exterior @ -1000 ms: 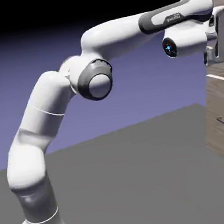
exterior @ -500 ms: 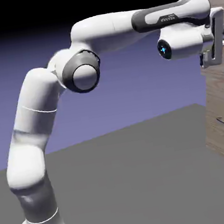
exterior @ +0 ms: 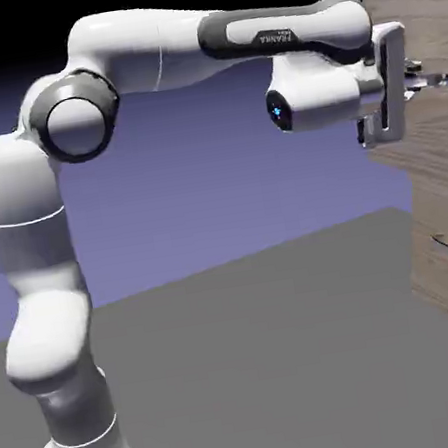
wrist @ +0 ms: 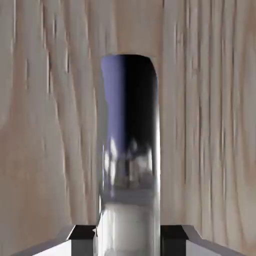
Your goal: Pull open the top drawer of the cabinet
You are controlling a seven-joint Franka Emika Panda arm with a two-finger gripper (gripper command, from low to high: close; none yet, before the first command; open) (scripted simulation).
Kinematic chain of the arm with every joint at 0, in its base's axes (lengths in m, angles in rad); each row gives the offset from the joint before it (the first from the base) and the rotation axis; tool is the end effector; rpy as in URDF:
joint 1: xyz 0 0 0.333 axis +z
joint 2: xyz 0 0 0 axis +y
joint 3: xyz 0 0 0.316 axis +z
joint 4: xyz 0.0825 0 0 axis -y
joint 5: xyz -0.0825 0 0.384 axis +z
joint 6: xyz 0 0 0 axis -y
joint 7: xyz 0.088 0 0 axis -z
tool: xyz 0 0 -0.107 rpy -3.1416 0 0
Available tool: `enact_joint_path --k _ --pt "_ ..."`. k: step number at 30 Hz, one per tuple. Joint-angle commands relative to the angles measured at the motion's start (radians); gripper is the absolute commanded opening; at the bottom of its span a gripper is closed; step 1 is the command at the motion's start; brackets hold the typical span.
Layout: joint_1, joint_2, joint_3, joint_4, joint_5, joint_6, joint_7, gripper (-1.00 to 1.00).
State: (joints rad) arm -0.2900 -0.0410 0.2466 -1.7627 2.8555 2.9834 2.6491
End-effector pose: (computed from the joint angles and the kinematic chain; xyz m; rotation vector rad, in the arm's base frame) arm 0.5686 -0.0420 0.5910 1.7608 0.7300 1.7601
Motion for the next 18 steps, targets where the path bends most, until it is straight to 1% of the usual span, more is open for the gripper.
enact_joint_path --k 1,8,14,15,16,18 --pt "0.000 -0.031 -0.004 -0.036 -0.010 -0.008 0.016 -1.00" --pt "0.042 -0.267 -0.058 -0.290 -0.080 -0.037 0.124 -1.00" --pt "0.112 -0.482 -0.124 -0.485 -0.141 -0.019 0.189 -1.00" --pt "0.112 -0.483 -0.124 -0.485 -0.141 -0.019 0.189 1.00" --pt "0.112 -0.483 -0.124 -0.485 -0.141 -0.019 0.189 1.00" --pt "0.138 -0.555 -0.144 -0.540 -0.162 0.001 0.206 1.00"
